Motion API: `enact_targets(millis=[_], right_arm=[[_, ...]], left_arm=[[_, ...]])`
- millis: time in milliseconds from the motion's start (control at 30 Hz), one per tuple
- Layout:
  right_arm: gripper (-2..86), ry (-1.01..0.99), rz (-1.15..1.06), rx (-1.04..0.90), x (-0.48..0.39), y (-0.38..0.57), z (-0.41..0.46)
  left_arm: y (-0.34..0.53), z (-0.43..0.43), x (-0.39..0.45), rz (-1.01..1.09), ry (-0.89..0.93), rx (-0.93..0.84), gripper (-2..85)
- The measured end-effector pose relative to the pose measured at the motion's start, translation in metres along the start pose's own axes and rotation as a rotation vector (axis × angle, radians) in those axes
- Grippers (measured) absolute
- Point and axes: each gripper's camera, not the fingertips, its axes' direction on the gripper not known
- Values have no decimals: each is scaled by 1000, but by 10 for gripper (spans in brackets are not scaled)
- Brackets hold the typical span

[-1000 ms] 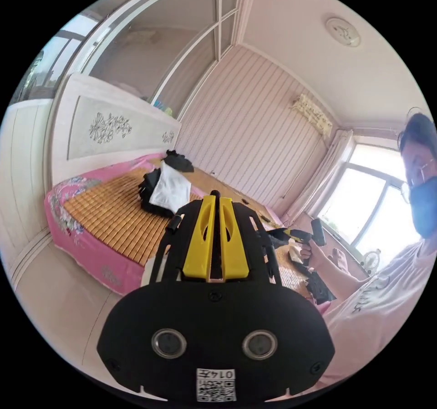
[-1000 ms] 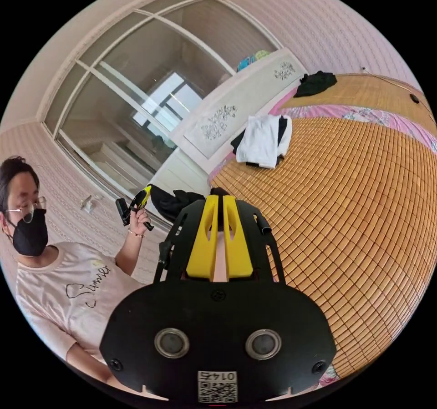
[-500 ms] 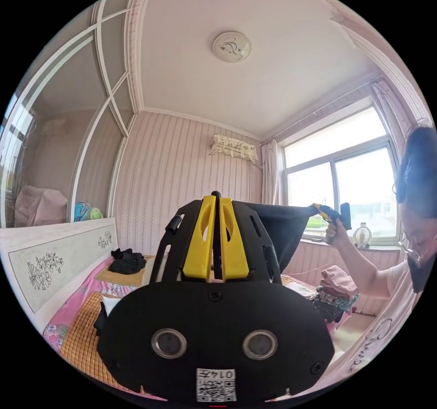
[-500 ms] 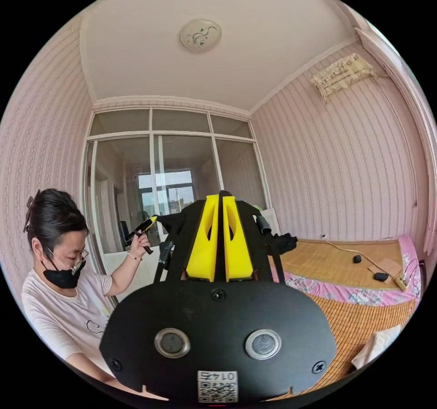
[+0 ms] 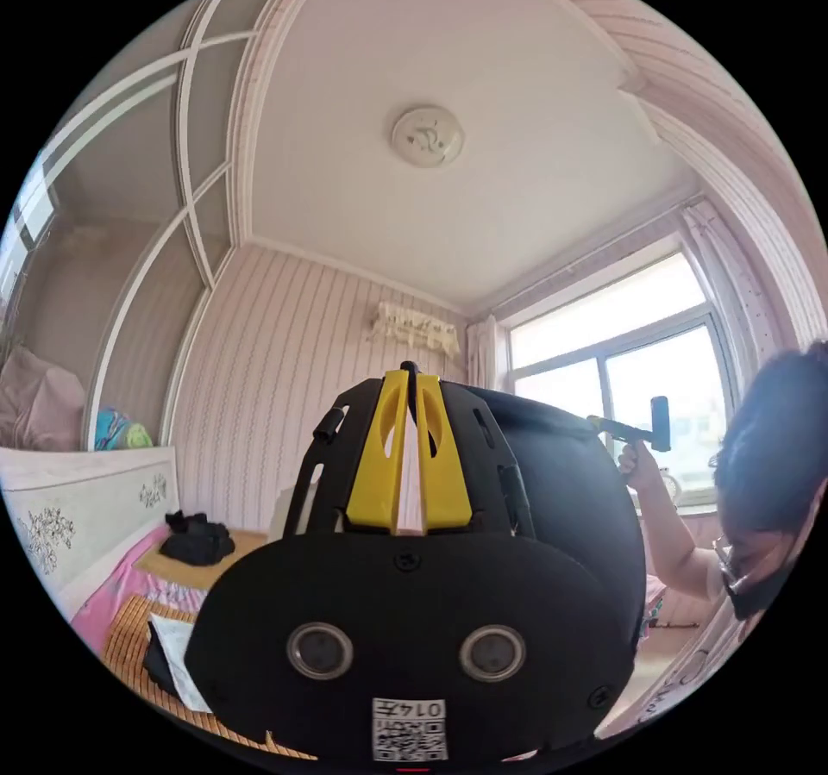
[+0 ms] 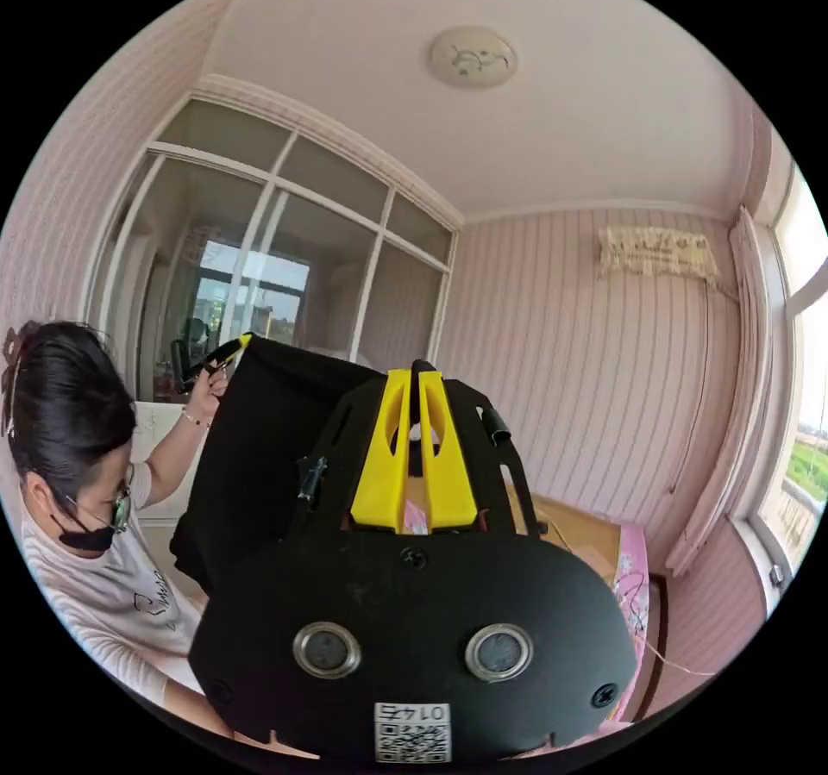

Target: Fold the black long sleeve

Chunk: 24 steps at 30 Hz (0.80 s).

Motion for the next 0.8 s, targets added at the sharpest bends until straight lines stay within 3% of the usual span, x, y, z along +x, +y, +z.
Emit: enact_targets(millis=[100,167,267,400,533,633,800], right_arm=[[-1,54,203,-337,64,48,104],[1,56,339,-412,92,82,144],[3,-29,480,-266,117,79,143],[5,32,289,62,102,19,83],[6,30,174,153,86,25,61],[7,46,174,10,86,74,80],[7,62,386,-417,103,245,159]], left_arm=[[48,89,-27,-52,-146,-302,-10],[74,124,-39,-104,-179,-388,-10],[70,153,-37,-43,-191,-361,-10],[33,151,-33,-14,-137,-107,-10],[53,163,-39,51,-99,-110,-10],[110,187,-64,27,-78,-264,-10],[277,232,-115,-58,-100,-683,-10]])
